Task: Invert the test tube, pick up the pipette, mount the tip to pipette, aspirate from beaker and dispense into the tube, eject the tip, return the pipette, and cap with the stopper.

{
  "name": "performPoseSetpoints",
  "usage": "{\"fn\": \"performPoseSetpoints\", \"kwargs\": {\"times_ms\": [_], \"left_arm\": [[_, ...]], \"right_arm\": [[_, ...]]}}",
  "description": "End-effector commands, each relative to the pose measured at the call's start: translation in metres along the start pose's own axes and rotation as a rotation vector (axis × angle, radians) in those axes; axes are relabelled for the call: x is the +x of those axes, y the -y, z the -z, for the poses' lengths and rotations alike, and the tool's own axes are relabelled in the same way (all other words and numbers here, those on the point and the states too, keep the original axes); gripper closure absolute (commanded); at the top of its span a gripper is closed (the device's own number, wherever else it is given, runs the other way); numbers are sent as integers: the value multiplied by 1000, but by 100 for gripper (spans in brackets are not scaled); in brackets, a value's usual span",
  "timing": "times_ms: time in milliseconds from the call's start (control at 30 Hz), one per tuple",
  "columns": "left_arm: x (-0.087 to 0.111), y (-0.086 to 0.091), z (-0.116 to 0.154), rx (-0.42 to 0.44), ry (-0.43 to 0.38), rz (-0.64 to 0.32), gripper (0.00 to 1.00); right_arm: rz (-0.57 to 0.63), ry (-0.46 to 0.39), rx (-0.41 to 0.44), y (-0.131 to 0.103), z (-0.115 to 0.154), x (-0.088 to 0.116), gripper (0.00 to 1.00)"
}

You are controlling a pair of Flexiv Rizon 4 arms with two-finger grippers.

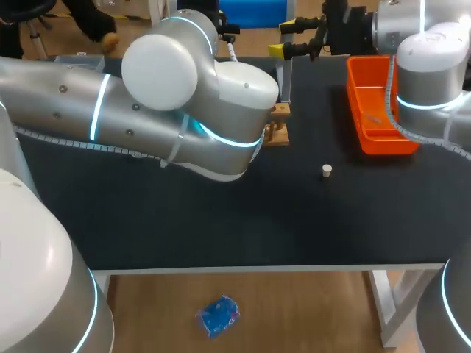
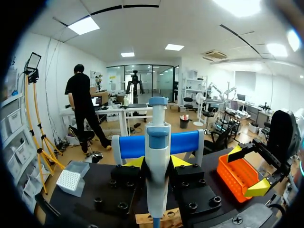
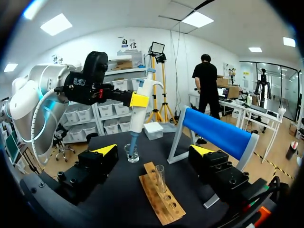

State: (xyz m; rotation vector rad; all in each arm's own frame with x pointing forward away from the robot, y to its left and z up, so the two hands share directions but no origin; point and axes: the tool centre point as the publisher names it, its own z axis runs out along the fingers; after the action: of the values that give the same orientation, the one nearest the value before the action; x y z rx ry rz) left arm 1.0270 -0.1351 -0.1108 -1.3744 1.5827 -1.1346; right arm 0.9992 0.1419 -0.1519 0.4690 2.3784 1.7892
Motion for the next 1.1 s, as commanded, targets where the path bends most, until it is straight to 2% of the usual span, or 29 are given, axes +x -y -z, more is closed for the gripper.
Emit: {"fn": "performPoseSetpoints", "kwargs": {"times_ms": [33, 233, 467, 833, 1100], "left_arm": [[0, 1, 0, -4, -1, 1, 100], [-8, -1, -12, -31, 16, 7, 100], [-27, -8, -33, -88, 50, -5, 100], [-51, -10, -71, -157, 61, 2, 100], [-62, -11, -98, -199, 70, 5, 100]], "right_arm": [[-33, 36, 2, 1, -4, -4, 0], [-59, 84, 3, -1, -26, -13, 0], [-79, 120, 36, 0, -41, -20, 0], [-87, 129, 60, -5, -55, -39, 0], [-94, 127, 64, -7, -69, -51, 0]]}}
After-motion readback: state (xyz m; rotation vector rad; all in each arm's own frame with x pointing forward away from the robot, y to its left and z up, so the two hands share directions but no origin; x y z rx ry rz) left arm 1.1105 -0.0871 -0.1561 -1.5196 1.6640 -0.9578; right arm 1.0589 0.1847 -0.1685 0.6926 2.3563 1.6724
